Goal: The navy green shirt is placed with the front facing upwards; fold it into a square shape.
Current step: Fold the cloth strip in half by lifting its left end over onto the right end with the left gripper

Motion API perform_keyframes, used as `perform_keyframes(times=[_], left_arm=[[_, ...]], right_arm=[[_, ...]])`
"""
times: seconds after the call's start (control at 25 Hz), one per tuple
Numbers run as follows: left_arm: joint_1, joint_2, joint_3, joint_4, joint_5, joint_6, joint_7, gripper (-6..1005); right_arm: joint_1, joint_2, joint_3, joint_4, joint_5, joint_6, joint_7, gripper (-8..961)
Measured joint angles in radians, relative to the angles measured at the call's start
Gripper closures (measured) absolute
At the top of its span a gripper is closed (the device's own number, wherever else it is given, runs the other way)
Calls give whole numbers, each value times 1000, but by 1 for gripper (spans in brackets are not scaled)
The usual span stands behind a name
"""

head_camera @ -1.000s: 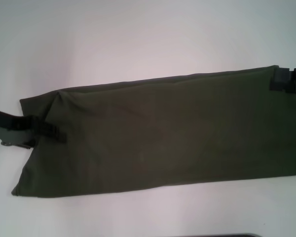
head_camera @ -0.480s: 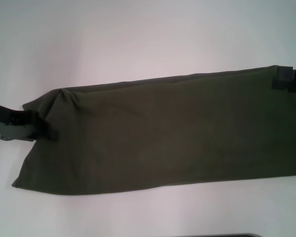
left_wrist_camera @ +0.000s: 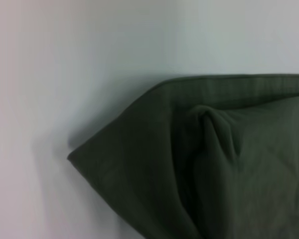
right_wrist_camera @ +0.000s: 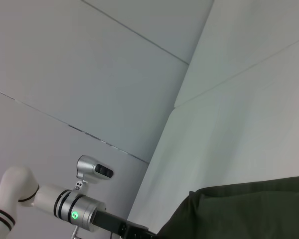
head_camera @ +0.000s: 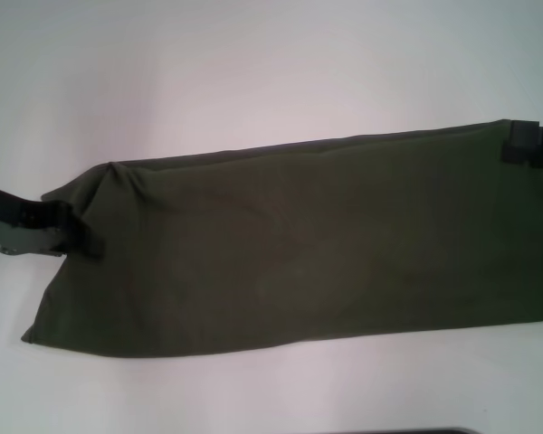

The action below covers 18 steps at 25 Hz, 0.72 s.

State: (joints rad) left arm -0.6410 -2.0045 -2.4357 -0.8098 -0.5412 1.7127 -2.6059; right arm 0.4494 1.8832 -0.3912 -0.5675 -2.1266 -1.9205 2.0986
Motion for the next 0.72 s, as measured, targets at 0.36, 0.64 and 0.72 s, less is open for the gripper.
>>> perform_keyframes(times=[0.36, 0.64, 0.72], left_arm=[[14, -13, 23, -136, 21, 34, -58, 945], [18, 15, 13, -150, 82, 16, -90, 946], [21, 25, 11, -152, 100, 3, -101, 946]], right_arm=[[-2, -4, 0, 0, -1, 2, 6, 39], [-2, -5, 0, 0, -2, 2, 22, 39], [-1, -6, 0, 0, -2, 2, 25, 39]])
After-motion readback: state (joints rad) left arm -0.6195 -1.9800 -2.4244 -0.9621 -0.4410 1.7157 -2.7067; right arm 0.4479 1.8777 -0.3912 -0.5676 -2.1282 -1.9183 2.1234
